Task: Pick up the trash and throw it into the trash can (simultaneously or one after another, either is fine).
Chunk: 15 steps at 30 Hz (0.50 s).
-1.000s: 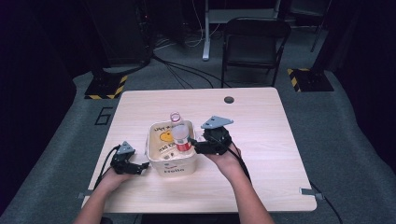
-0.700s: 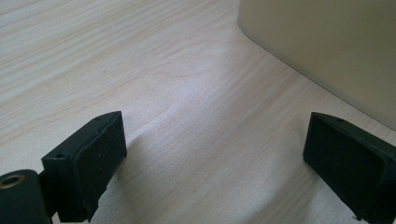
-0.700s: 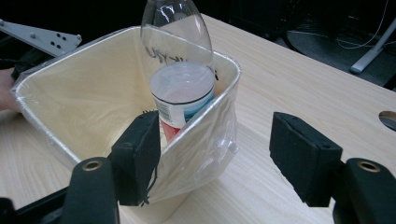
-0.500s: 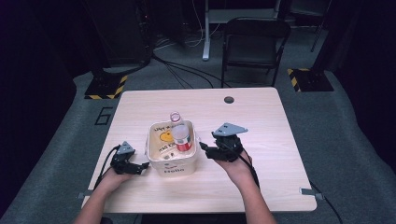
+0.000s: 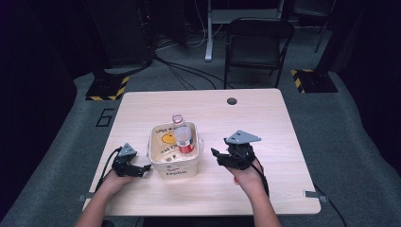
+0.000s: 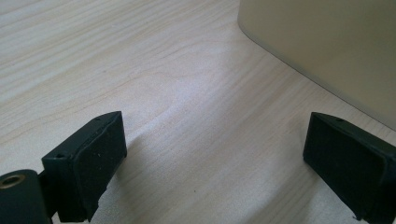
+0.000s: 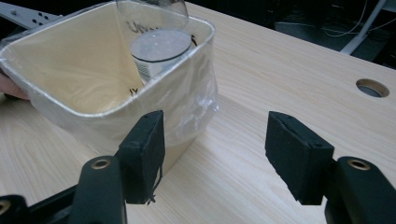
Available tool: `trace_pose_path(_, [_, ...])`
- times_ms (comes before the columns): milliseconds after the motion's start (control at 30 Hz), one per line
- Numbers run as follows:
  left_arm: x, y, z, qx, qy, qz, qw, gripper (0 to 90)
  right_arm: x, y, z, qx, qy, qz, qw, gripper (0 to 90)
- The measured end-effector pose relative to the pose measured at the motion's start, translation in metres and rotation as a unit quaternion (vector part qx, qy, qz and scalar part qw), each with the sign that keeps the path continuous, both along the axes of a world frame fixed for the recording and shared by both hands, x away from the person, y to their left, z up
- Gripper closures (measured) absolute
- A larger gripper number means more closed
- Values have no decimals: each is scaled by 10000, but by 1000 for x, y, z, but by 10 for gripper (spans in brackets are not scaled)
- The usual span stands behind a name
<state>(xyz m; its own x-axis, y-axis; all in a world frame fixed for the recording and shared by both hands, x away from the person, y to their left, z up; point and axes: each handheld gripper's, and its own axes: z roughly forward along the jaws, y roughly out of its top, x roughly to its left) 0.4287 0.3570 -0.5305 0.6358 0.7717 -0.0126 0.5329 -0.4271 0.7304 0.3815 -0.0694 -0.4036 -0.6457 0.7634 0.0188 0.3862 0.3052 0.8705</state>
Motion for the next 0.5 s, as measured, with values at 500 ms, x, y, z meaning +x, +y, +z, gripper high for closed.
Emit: trace_pose_path(500, [0,0,0,0,-2,1,10000,59,-13,-19,-19,15,112,-32,9999,418])
